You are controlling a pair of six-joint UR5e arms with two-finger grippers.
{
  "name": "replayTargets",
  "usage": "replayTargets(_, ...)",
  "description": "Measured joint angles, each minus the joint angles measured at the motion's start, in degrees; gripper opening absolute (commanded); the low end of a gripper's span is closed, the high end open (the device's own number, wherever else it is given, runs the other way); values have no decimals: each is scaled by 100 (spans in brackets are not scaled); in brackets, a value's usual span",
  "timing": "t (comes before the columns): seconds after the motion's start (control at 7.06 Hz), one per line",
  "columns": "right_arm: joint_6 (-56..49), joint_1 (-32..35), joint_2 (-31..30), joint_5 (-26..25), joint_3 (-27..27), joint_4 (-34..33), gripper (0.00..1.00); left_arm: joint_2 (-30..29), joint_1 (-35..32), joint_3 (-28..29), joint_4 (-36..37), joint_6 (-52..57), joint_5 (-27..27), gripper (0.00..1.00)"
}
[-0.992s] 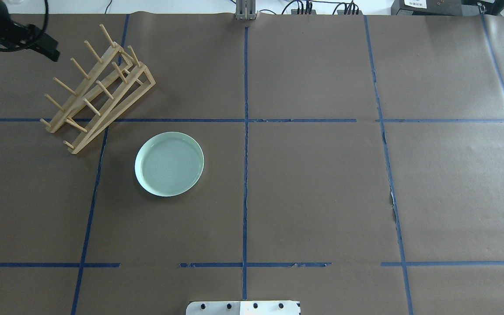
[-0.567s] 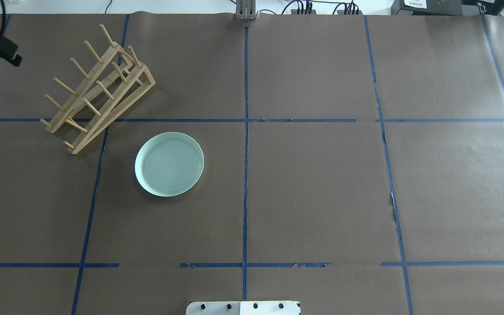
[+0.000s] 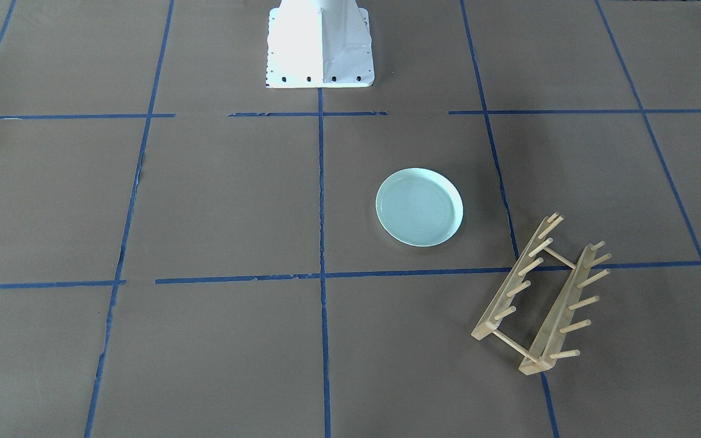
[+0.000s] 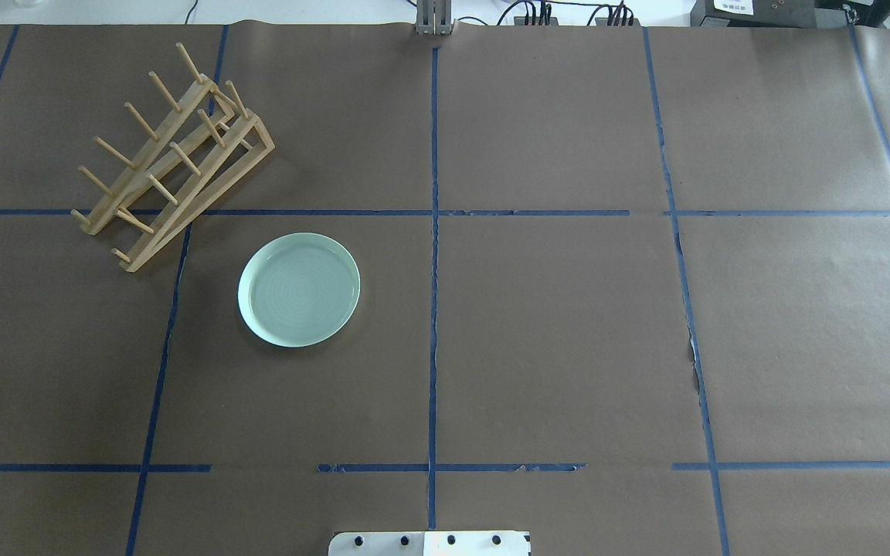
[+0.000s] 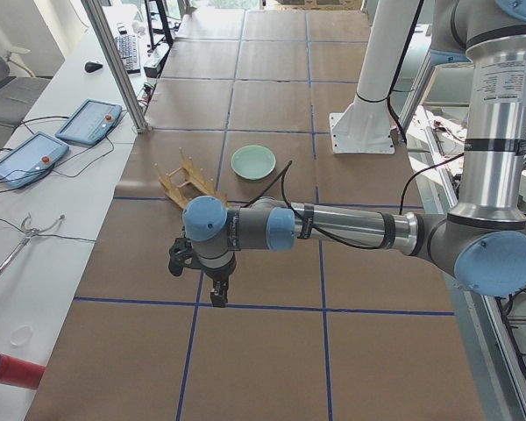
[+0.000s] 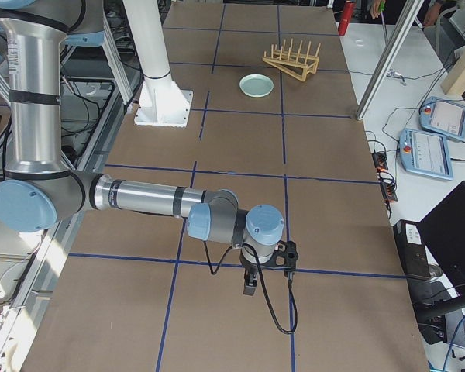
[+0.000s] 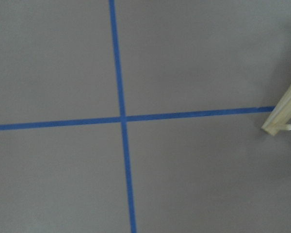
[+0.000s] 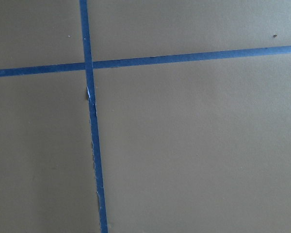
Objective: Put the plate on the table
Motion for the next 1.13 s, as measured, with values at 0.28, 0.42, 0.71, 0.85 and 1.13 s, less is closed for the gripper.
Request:
replayTargets(0.28, 0, 0, 0, 0, 0, 0, 100, 50, -26, 104, -31, 28, -19, 100)
replayTargets(0.42, 0, 0, 0, 0, 0, 0, 100, 47, -28, 135, -109, 19, -22, 100)
replayTargets(0.71, 0, 0, 0, 0, 0, 0, 100, 43, -28, 203, -290, 3, -19, 100)
replayTargets(0.85, 0, 0, 0, 0, 0, 0, 100, 45, -28, 209, -322, 0, -19, 100)
replayTargets(1.13, 0, 0, 0, 0, 0, 0, 100, 45, -28, 218, -342, 0, -15, 100)
